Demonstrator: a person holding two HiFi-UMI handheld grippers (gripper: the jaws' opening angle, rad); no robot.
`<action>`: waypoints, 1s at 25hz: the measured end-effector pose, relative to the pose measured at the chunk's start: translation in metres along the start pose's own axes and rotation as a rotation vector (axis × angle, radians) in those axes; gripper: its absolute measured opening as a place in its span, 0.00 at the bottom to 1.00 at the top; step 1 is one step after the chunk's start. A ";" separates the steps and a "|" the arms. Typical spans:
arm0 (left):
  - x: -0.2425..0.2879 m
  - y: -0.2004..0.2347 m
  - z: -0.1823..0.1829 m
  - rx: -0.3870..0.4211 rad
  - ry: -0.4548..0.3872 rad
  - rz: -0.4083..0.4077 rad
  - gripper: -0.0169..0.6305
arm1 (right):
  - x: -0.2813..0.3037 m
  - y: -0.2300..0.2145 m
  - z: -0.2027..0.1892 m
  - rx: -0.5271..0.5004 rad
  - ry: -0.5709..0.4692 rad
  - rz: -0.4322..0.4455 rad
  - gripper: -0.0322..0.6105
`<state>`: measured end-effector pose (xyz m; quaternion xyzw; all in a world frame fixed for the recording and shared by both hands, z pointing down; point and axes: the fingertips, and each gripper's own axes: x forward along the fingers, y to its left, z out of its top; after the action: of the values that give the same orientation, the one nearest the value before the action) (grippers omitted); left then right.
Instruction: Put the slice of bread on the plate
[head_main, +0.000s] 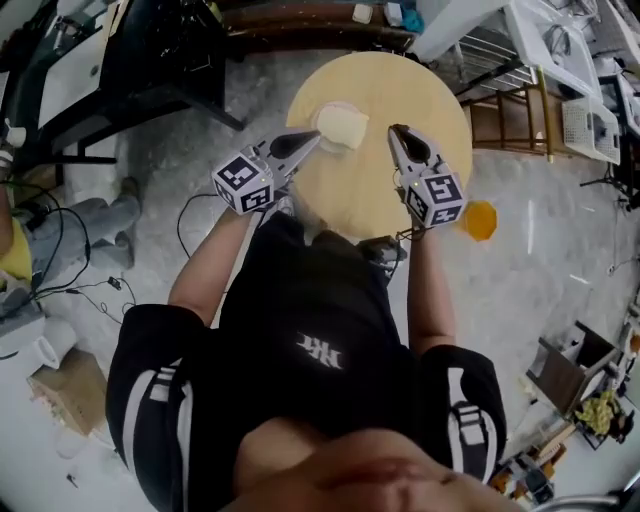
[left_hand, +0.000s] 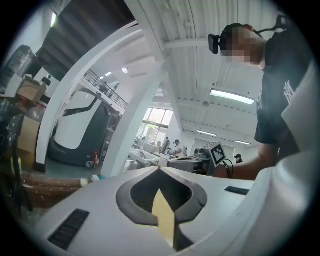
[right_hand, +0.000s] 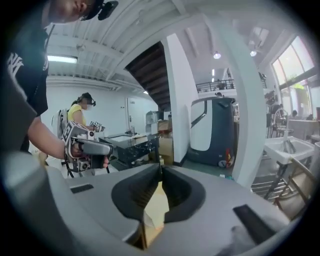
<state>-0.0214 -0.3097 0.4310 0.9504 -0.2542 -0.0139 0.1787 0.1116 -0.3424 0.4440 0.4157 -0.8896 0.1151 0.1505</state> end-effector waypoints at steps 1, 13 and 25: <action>0.000 -0.004 0.007 0.015 -0.009 -0.003 0.04 | -0.006 0.004 0.009 0.010 -0.036 0.008 0.07; 0.007 -0.060 0.058 0.102 -0.059 -0.023 0.04 | -0.072 0.063 0.064 0.031 -0.218 0.228 0.05; 0.039 -0.109 0.064 0.158 -0.043 -0.059 0.04 | -0.105 0.053 0.056 0.029 -0.220 0.298 0.05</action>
<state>0.0570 -0.2624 0.3359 0.9680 -0.2304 -0.0196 0.0972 0.1245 -0.2535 0.3496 0.2917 -0.9506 0.1026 0.0276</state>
